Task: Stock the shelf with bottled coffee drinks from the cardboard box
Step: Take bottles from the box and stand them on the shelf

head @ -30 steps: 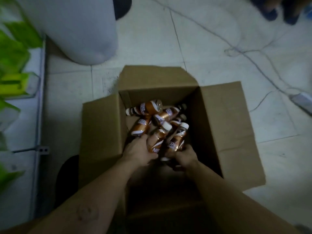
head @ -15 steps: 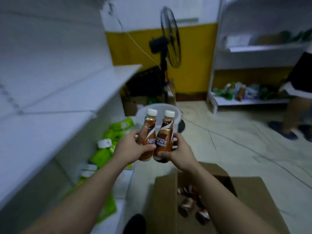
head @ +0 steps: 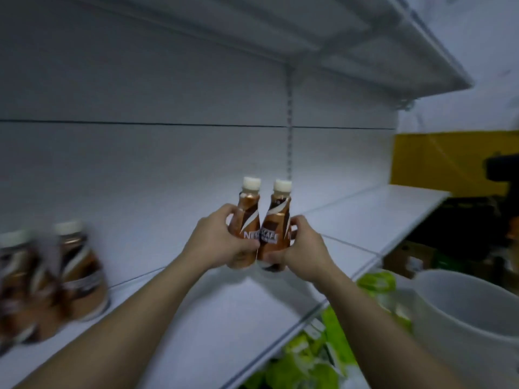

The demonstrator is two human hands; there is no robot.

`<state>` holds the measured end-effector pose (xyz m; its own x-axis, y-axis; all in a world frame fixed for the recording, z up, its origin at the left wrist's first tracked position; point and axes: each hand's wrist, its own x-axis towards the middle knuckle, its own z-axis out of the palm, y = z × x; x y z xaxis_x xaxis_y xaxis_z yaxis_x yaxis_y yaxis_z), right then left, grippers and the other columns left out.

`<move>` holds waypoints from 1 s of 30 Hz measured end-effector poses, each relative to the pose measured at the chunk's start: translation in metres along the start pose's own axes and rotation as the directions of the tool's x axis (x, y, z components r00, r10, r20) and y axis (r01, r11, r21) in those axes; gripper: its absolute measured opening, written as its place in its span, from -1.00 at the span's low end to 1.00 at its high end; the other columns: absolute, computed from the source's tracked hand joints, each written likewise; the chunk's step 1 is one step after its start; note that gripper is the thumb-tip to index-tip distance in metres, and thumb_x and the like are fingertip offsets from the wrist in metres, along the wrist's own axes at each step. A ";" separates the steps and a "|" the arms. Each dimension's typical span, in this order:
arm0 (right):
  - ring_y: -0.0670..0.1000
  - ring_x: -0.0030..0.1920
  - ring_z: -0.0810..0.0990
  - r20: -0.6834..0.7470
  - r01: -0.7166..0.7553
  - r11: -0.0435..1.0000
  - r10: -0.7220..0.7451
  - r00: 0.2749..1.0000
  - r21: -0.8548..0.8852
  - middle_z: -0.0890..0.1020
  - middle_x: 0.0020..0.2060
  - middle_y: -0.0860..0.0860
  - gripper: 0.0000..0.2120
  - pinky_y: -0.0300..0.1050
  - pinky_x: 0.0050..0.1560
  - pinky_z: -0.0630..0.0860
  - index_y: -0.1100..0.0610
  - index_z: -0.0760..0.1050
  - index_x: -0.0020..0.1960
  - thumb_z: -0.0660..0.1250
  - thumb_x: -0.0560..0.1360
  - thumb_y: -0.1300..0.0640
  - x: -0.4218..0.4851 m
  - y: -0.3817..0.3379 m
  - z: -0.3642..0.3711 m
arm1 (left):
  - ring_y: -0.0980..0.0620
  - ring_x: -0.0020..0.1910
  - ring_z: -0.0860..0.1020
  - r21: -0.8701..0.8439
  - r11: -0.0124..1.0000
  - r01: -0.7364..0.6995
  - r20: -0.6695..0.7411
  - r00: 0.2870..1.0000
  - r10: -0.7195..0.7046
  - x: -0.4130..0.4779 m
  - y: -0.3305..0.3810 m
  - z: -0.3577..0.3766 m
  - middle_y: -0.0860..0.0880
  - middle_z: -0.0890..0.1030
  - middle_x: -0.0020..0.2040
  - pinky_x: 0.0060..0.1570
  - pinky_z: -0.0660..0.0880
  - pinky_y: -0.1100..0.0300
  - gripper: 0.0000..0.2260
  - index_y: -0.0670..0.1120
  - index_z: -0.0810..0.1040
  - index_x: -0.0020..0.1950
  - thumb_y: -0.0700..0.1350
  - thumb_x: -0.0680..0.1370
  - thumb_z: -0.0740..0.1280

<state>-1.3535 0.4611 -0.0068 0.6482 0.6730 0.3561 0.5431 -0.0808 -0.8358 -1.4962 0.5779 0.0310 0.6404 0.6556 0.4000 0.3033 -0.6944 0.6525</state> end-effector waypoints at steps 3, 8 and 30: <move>-0.20 -0.25 0.55 0.128 0.033 0.999 -0.031 0.991 -0.009 0.55 -0.21 -0.19 -0.38 -0.31 -0.40 0.42 -0.04 0.35 0.01 0.63 0.09 0.03 0.000 -0.010 0.053 | 0.13 -0.20 0.59 0.012 0.992 0.127 -0.063 0.990 -0.126 -0.020 -0.039 -0.025 0.09 0.62 -0.11 -0.14 0.58 0.09 -0.46 0.11 0.45 0.08 0.06 0.18 0.59; -0.14 -0.20 0.58 0.256 0.081 0.996 -0.073 0.964 -0.023 0.58 -0.18 -0.16 -0.36 -0.21 -0.28 0.50 -0.03 0.35 0.04 0.62 0.10 0.01 0.003 -0.024 0.101 | 0.12 -0.17 0.58 0.089 0.968 0.236 -0.154 0.963 -0.221 -0.032 -0.074 -0.054 0.12 0.58 -0.11 -0.13 0.57 0.08 -0.42 0.07 0.40 0.03 0.13 0.15 0.59; -0.13 -0.18 0.53 0.449 0.229 0.969 -0.162 0.879 -0.098 0.51 -0.17 -0.19 -0.35 -0.30 -0.28 0.40 0.00 0.33 0.11 0.63 0.17 0.06 0.028 -0.064 0.184 | -0.07 -0.23 0.51 0.719 0.655 0.233 -0.257 0.965 -0.061 0.006 -0.077 -0.160 -0.05 0.51 -0.26 -0.22 0.48 0.08 -0.61 -0.05 0.50 -0.13 0.17 0.27 0.52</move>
<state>-1.4680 0.6205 -0.0205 0.2420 0.9347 0.2603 0.7267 0.0032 -0.6870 -1.6281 0.6829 0.0861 0.4180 0.7508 0.5114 0.8552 -0.5152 0.0573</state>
